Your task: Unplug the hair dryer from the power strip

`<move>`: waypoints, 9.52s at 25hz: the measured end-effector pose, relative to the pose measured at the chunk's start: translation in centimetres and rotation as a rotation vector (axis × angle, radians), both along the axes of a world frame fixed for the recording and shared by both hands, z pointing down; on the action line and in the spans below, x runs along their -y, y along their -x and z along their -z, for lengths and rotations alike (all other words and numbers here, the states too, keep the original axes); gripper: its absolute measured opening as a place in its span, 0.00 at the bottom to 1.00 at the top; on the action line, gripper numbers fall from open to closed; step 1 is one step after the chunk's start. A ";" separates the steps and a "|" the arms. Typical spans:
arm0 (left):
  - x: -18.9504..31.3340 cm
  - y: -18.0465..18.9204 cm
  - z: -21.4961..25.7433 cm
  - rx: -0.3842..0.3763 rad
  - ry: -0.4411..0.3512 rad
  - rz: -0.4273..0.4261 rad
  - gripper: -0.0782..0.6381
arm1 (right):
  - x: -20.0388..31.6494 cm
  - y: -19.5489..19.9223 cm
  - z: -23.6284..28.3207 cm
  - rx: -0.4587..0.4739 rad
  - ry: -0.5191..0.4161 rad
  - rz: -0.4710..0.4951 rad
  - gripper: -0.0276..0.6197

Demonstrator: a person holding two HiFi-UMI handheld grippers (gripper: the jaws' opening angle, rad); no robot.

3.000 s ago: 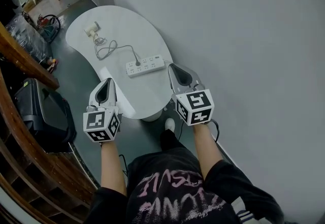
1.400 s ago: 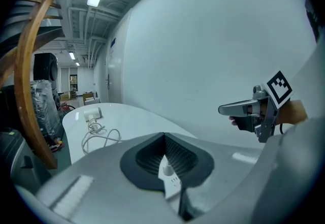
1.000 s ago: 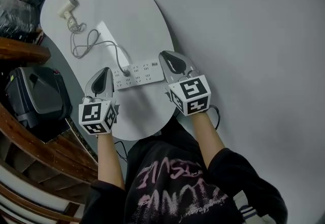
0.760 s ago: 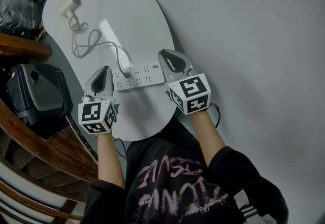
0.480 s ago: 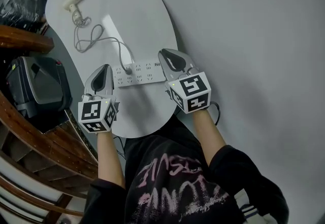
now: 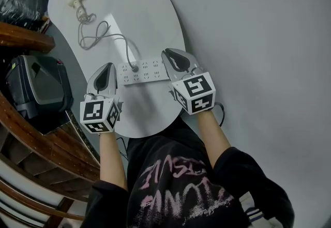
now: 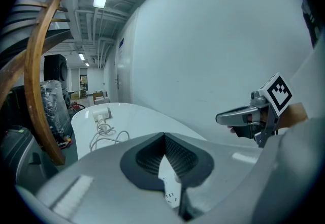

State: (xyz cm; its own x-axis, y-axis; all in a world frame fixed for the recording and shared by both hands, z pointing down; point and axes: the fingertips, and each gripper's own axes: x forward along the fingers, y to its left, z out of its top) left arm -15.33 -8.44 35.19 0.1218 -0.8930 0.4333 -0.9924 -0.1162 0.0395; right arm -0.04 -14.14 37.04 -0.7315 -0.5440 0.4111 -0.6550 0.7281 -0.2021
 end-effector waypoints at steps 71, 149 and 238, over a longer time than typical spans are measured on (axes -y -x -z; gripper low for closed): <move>-1.6 -1.9 -9.9 -0.160 0.153 -0.204 0.11 | -4.9 2.6 -10.7 -0.278 0.182 -0.003 0.24; 0.7 -5.1 -11.2 -0.029 0.195 -0.347 0.19 | -4.5 3.6 -12.1 -0.474 0.214 0.055 0.33; 0.6 -5.1 -10.8 0.034 0.183 -0.339 0.18 | -4.5 3.7 -12.2 -0.473 0.237 0.021 0.32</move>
State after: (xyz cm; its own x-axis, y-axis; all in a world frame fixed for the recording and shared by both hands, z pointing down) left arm -10.27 -9.02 45.98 0.3799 -0.7118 0.5908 -0.8999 -0.4323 0.0579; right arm -3.79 -9.59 49.28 -0.4462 -0.3834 0.8086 -0.7004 0.7121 -0.0488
